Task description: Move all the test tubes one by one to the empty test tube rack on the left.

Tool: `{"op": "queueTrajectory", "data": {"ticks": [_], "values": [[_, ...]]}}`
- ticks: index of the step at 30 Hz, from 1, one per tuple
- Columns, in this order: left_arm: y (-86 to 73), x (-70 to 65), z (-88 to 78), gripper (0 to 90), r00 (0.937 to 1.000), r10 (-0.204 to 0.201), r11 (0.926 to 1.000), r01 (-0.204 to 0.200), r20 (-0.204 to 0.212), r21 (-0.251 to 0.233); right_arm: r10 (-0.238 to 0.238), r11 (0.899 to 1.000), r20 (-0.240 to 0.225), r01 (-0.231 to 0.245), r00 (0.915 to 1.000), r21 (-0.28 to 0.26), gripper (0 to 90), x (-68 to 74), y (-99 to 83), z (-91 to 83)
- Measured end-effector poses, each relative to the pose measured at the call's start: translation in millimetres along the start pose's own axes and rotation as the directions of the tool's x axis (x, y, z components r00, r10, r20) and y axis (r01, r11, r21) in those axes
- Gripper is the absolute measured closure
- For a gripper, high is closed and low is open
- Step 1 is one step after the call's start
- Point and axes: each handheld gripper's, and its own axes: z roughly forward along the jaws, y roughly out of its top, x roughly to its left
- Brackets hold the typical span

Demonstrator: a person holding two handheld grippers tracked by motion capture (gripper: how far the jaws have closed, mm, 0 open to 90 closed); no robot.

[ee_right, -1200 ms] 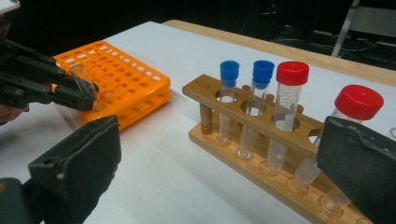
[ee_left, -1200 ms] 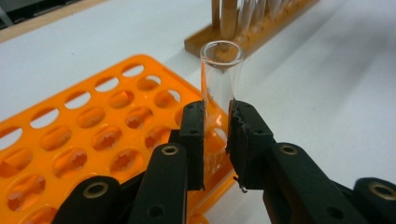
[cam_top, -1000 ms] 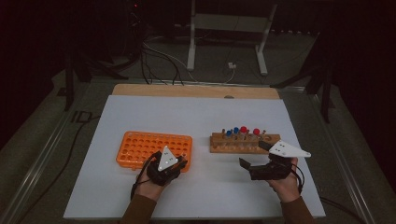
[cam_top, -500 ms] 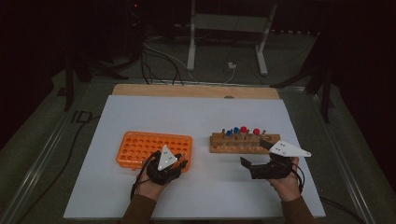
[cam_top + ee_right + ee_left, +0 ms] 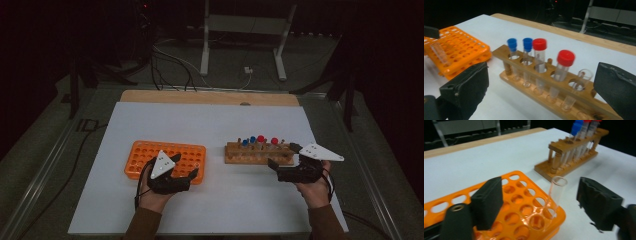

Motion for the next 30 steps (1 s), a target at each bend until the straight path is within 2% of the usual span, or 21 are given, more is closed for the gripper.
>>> {"op": "queueTrajectory", "data": {"ticks": [6,9,13,14,16,18,22,25,26,27,30], "values": [[2.8,7.3,-8.4,16.6,0.9995,-0.023,0.9987,0.022,-0.021,-0.047,0.008,1.0,0.031,-0.009,0.9995,0.006,1.0,-9.1,3.3,2.7],[3.6,11.5,-13.3,15.5,0.9984,-0.048,0.9973,0.046,-0.031,-0.057,0.015,1.0,0.046,-0.015,0.9988,0.009,4.9,-14.6,3.7,5.2],[5.0,16.5,-19.8,1.9,0.9949,-0.072,0.9958,0.068,-0.071,-0.062,0.029,0.999,0.064,-0.031,0.9975,0.023,8.3,-23.7,3.5,9.5],[5.2,17.9,-21.7,1.7,0.9945,-0.075,0.9952,0.07,-0.073,-0.068,0.029,0.999,0.069,-0.031,0.9972,0.027,8.8,-26.1,3.1,10.8],[5.7,20.4,-25.3,1.4,0.9929,-0.08,0.9941,0.073,-0.089,-0.081,0.051,0.997,0.088,-0.056,0.9948,0.054,16.5,-32.7,0.9,14.7],[5.9,22.0,-27.5,1.3,0.9918,-0.085,0.9931,0.077,-0.095,-0.088,0.053,0.996,0.095,-0.059,0.9941,0.061,18.5,-34.0,0.3,15.9],[5.7,23.7,-30.7,1.3,0.9874,-0.093,0.9915,0.08,-0.128,-0.103,0.065,0.994,0.122,-0.075,0.9904,0.083,37.5,-40.1,-3.0,21.8],[5.9,24.6,-32.5,1.3,0.9851,-0.101,0.9901,0.086,-0.139,-0.111,0.059,0.993,0.124,-0.071,0.9905,0.098,49.9,-41.5,-5.1,26.7],[5.9,24.7,-33.0,1.4,0.9844,-0.099,0.9903,0.083,-0.146,-0.111,0.046,0.993,0.127,-0.06,0.9908,0.102,56.8,-41.4,-6.1,29.8],[6.1,24.7,-33.3,1.4,0.9839,-0.1,0.99,0.083,-0.148,-0.114,0.046,0.993,0.127,-0.06,0.9908,0.102,56.8,-41.4,-6.1,29.8],[6.2,25.2,-34.5,1.4,0.9825,-0.098,0.9902,0.08,-0.159,-0.114,0.043,0.992,0.135,-0.058,0.9899,0.109,67.0,-42.3,-7.7,34.0]]}}
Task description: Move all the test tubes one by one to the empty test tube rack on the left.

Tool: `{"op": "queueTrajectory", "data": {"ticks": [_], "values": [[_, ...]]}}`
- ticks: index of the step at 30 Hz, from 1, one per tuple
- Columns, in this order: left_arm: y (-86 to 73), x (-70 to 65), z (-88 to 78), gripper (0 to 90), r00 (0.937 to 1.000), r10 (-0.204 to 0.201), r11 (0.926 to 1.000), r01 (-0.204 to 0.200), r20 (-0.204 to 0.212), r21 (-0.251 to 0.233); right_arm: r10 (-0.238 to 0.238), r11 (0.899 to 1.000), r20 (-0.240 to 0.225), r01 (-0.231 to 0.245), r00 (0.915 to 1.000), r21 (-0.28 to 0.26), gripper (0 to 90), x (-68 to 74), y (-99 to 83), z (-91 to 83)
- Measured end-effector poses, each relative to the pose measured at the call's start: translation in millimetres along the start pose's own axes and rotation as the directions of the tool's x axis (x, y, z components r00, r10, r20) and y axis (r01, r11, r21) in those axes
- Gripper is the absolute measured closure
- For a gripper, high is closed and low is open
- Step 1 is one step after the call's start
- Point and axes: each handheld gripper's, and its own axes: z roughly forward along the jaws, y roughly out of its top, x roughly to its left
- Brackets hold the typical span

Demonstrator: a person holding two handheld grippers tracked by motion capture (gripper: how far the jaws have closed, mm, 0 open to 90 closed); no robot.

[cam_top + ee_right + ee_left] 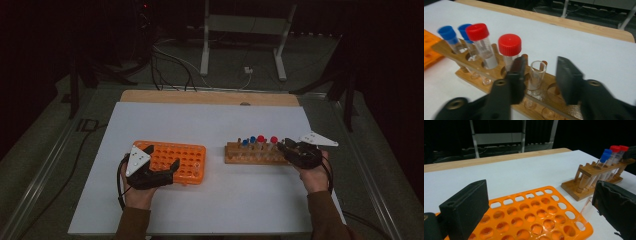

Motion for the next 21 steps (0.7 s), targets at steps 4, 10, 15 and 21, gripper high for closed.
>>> {"op": "queueTrajectory", "data": {"ticks": [4,10,15,21], "values": [[-1.0,0.9,0.6,1.4,1.0,-0.007,1.0,0.007,0.001,0.004,-0.017,1.0,0.002,0.017,0.9999,0.008,71.8,2.2,-1.6,4.8],[-1.9,0.8,1.3,1.4,0.9999,-0.014,0.9999,0.014,0.006,0.009,-0.025,1.0,0.008,0.025,0.9996,0.003,74.6,6.6,-3.9,10.6],[-2.8,0.5,2.6,1.5,0.9998,-0.017,0.9997,0.017,0.012,0.019,-0.028,1.0,0.019,0.028,0.9994,-0.005,74.6,9.9,-5.2,10.8],[-3.3,-0.3,3.8,1.5,0.9998,-0.015,0.9995,0.014,0.017,0.027,-0.031,1.0,0.029,0.031,0.9991,0.001,75.3,10.9,-4.6,10.4]]}}
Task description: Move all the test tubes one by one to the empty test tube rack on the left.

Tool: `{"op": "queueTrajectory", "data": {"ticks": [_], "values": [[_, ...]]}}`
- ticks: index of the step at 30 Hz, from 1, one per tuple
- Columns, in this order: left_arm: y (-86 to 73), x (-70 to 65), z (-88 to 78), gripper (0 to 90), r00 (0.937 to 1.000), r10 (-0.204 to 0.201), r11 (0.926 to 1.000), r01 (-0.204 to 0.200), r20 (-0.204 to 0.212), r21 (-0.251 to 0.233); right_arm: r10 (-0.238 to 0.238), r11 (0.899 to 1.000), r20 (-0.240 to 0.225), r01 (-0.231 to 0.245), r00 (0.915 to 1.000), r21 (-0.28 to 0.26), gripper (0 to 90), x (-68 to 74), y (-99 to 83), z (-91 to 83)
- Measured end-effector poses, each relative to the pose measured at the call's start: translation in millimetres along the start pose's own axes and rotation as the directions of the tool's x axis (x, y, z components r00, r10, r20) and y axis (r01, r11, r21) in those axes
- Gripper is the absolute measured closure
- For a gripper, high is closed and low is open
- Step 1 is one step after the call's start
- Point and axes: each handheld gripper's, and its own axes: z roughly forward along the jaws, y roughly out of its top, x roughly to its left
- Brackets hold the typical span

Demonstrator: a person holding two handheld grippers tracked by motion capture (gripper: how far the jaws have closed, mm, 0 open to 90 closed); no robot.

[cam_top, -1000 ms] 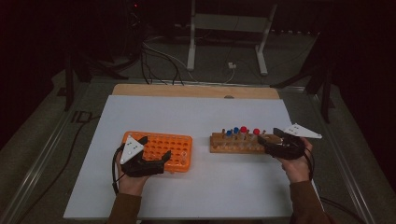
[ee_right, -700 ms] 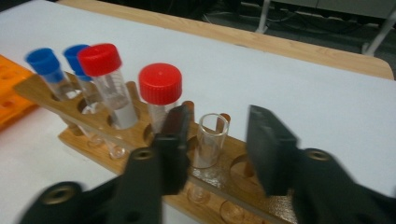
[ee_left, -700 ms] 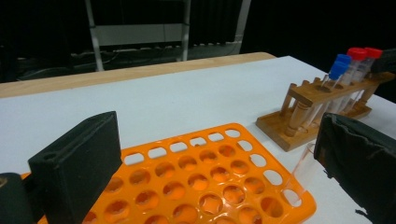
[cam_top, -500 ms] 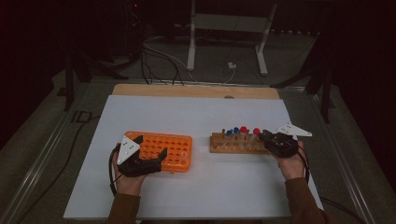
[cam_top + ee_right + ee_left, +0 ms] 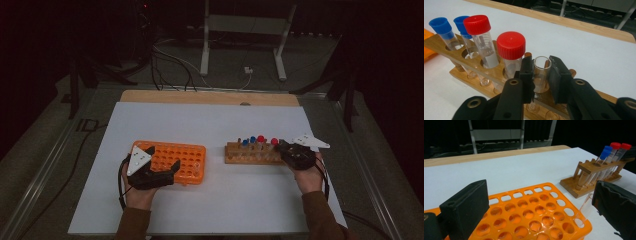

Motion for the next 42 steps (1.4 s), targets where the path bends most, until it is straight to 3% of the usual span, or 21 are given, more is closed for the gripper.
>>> {"op": "queueTrajectory", "data": {"ticks": [13,31,42], "values": [[-0.8,-1.8,2.9,1.5,0.9999,0.008,0.9998,-0.008,0.014,0.02,0.028,0.999,-0.008,-0.028,0.9996,-0.043,76.2,-3.5,10.6,-17.0],[0.4,-4.6,3.8,1.5,0.9997,0.011,0.9997,-0.011,0.022,0.023,0.003,0.99,-0.036,-0.008,0.9993,-0.142,76.2,3.5,42.8,-55.5],[2.2,-8.9,3.9,1.5,0.9993,0.015,0.9998,-0.015,0.034,0.011,0.005,0.989,-0.079,-0.016,0.9969,-0.145,76.2,12.6,32.9,-61.5]]}}
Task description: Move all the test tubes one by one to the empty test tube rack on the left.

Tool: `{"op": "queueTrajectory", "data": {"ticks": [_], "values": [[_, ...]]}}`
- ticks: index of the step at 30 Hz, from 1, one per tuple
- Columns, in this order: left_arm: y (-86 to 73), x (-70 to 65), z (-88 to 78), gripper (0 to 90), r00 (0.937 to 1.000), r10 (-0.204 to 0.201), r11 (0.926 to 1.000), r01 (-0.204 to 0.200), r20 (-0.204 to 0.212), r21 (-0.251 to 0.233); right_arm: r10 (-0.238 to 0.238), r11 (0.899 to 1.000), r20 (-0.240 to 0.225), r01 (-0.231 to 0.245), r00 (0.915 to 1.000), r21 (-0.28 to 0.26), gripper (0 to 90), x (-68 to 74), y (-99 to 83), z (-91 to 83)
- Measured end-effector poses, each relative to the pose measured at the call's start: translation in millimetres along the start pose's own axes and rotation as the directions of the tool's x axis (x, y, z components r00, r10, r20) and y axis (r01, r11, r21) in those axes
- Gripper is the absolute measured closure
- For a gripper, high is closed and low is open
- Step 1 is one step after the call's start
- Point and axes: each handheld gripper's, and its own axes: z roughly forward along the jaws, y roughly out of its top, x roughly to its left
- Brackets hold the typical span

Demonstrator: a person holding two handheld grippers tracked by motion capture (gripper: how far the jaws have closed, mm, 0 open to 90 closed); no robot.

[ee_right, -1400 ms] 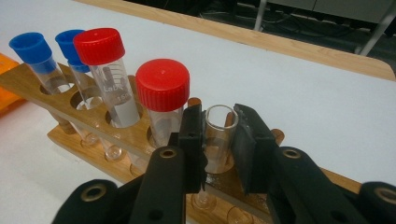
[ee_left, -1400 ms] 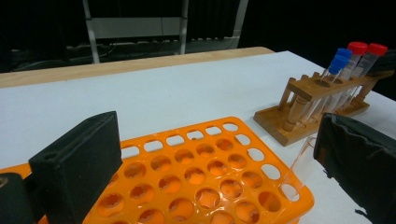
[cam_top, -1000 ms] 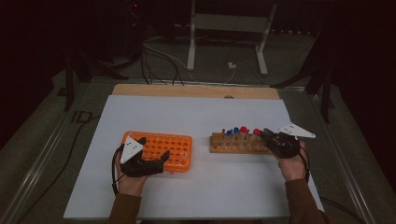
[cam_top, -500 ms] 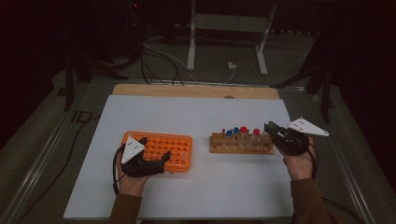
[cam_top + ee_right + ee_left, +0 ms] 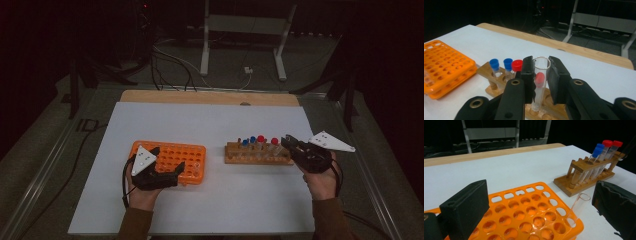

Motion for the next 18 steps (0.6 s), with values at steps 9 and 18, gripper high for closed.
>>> {"op": "queueTrajectory", "data": {"ticks": [9,18], "values": [[2.6,-7.2,2.6,1.5,0.9995,0.008,0.9999,-0.008,0.032,-0.007,0.016,1.0,-0.04,-0.017,0.9991,-0.001,76.2,7.3,-3.5,-1.5],[6.5,-26.7,5.9,1.7,0.9966,0.05,0.9987,-0.051,0.064,0.002,0.02,0.999,-0.107,-0.017,0.9941,0.028,76.2,21.8,-11.5,11.4]]}}
